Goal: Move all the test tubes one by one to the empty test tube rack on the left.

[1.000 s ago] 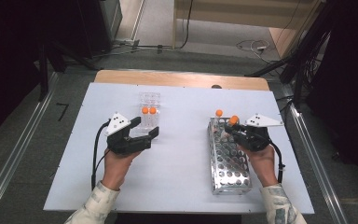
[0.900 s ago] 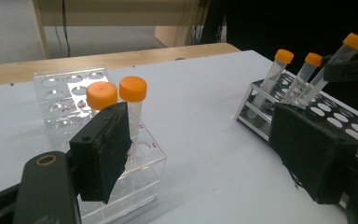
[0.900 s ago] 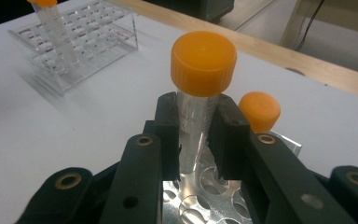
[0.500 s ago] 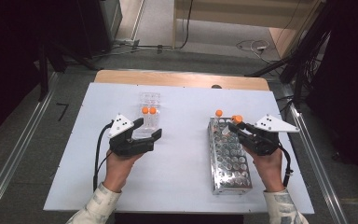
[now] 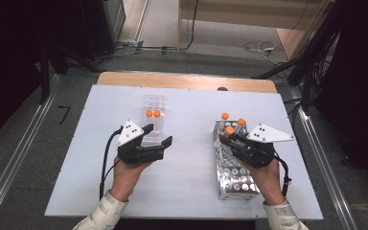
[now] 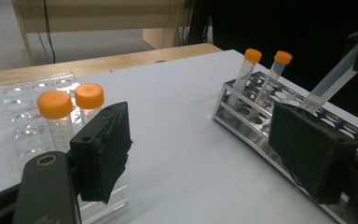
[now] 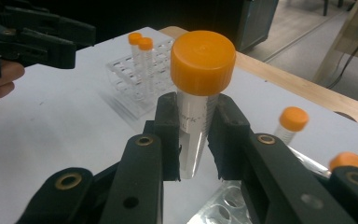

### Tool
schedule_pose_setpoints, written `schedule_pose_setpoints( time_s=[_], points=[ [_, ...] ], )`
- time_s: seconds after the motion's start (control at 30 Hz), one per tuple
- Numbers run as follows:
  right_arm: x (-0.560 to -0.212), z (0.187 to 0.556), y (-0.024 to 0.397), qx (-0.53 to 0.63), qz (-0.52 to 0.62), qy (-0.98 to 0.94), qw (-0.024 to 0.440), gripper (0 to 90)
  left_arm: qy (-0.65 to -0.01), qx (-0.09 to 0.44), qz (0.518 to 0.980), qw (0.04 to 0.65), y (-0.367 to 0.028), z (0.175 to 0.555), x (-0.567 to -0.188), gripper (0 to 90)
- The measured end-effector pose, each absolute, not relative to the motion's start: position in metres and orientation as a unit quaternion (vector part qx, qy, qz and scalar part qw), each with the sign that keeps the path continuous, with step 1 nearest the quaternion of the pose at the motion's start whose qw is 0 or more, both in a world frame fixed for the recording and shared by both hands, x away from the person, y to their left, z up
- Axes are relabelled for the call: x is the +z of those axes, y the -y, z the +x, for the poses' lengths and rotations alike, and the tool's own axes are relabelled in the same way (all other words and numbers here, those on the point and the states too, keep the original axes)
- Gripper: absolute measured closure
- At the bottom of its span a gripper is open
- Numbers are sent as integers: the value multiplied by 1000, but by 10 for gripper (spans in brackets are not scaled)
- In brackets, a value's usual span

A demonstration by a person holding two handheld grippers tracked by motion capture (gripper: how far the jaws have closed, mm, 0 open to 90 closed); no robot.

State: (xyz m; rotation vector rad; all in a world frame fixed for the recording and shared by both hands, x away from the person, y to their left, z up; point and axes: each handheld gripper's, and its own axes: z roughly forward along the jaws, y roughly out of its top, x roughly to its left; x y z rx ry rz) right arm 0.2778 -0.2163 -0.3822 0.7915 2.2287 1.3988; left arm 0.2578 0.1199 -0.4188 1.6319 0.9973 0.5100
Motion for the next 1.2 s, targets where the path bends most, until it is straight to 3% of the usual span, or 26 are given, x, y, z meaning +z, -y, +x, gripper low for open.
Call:
schedule_pose_setpoints(
  time_s=[1.0, 1.2],
  points=[
    [-404, 275, 155, 462, 235, -842, 151, 721, -401, 208, 695, 559, -119, 241, -414, 184],
    [-412, 271, 143, 444, 232, -854, 142, 721, -376, 189, 708, 568, -107, 236, -415, 232]
  ],
)
